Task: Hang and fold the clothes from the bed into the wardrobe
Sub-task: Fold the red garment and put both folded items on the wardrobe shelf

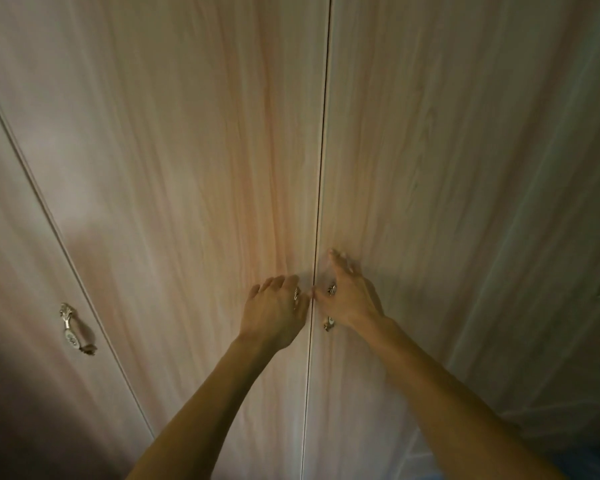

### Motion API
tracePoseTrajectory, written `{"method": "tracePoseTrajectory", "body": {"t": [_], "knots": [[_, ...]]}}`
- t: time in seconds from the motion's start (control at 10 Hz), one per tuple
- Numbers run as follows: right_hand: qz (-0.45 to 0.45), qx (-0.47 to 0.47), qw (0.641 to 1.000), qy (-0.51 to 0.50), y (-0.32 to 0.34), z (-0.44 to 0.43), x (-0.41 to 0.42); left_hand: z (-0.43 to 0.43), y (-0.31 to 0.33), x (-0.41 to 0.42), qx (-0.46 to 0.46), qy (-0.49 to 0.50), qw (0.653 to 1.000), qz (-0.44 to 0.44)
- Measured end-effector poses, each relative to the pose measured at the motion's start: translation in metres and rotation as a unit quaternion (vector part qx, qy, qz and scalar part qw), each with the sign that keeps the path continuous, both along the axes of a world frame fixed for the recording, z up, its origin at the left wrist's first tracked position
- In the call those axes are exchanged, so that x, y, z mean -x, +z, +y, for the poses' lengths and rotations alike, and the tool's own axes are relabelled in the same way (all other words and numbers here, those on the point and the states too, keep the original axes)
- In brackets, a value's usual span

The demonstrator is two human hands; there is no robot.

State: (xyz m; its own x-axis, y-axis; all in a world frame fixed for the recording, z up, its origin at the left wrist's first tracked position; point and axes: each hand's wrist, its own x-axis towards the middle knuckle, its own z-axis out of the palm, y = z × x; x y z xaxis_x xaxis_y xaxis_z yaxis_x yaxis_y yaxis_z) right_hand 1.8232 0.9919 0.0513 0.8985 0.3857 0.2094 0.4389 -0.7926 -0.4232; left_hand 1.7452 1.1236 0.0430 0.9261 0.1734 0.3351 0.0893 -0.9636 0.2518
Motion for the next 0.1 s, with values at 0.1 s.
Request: {"method": "tracePoseTrajectory", "body": {"t": [0.1], "knots": [[-0.036, 0.04, 0.999, 0.003, -0.0051, -0.0049, 0.0107, -0.0043, -0.0048, 0.0164, 0.014, 0.005, 1.0, -0.009]]}}
